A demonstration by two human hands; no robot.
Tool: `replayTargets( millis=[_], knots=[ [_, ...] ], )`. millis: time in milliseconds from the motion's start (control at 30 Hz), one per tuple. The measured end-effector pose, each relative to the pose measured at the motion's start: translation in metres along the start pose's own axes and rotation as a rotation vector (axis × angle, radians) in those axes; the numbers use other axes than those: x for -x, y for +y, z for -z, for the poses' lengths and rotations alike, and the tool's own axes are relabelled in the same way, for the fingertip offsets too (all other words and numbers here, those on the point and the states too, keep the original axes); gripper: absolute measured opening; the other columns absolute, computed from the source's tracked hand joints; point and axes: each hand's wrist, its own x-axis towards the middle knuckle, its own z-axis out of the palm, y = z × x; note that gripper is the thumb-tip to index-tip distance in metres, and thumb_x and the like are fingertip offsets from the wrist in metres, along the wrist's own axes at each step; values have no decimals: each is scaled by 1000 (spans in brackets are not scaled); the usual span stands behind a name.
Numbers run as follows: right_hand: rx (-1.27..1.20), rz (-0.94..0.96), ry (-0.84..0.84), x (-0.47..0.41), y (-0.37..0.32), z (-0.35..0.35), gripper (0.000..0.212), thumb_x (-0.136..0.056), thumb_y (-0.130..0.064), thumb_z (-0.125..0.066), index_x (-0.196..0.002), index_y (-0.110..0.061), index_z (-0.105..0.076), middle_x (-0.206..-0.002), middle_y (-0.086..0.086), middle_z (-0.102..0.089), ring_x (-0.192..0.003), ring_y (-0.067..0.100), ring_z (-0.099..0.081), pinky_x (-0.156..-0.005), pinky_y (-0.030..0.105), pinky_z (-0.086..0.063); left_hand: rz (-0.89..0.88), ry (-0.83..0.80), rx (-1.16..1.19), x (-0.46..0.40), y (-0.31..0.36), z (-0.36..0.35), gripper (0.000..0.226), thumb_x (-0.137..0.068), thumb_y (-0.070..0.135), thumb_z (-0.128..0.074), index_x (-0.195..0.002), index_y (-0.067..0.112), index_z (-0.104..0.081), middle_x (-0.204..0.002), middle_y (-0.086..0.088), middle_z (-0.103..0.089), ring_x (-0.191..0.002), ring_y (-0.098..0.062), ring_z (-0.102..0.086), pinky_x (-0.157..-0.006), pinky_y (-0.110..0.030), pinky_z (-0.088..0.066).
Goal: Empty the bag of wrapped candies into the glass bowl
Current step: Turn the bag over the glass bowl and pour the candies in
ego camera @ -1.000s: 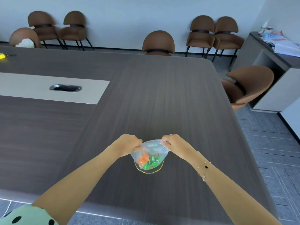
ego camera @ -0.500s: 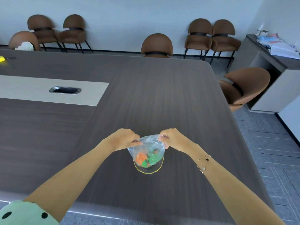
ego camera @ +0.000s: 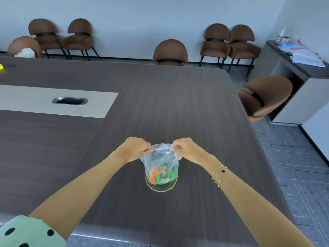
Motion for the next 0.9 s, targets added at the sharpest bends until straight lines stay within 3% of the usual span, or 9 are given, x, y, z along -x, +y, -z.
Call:
replayTargets(
  millis=[100,167,300,433,633,900],
  knots=[
    [6,8,27,-4,0,2,27,-95,-17,-51,-81,4,-61,-80,22,-64,-54,5,-58,-60,29,-42,25,30,-8,-5,0,3,36,-101,38,-34,-74,16,-41,-56,8,-29,-65,-21,-43,-61,-31,-32],
    [10,14,36,-7,2,4,29,-95,-18,-51,-83,6,-59,-84,26,-65,-56,9,-63,-61,34,-47,30,39,-14,-8,0,5,36,-102,38,-34,-75,15,-42,-56,8,-29,-65,-20,-43,-61,-31,-33],
    [22,12,63,-10,5,7,32,-96,-21,-50,-88,8,-59,-89,26,-65,-59,7,-64,-62,33,-46,35,58,-15,-15,-1,7,40,-102,37,-33,-86,9,-57,-56,9,-29,-65,-20,-44,-48,-27,-24],
    [22,5,53,-11,6,10,32,-97,-22,-50,-90,7,-60,-89,24,-66,-58,6,-64,-64,35,-49,25,49,-21,-20,1,8,40,-102,36,-33,-90,8,-60,-56,9,-30,-63,-19,-45,-46,-23,-22],
    [26,1,76,-11,4,19,29,-96,-19,-50,-86,8,-59,-85,24,-67,-68,22,-72,-70,42,-55,44,56,-28,-22,1,13,35,-102,36,-33,-77,14,-45,-56,8,-30,-63,-20,-46,-57,-30,-34],
    [35,7,70,-14,-3,26,29,-96,-20,-51,-91,7,-61,-89,20,-69,-67,17,-72,-73,41,-57,51,65,-8,-22,-3,22,34,-102,36,-33,-76,15,-42,-56,8,-31,-62,-19,-46,-58,-30,-35]
  ],
)
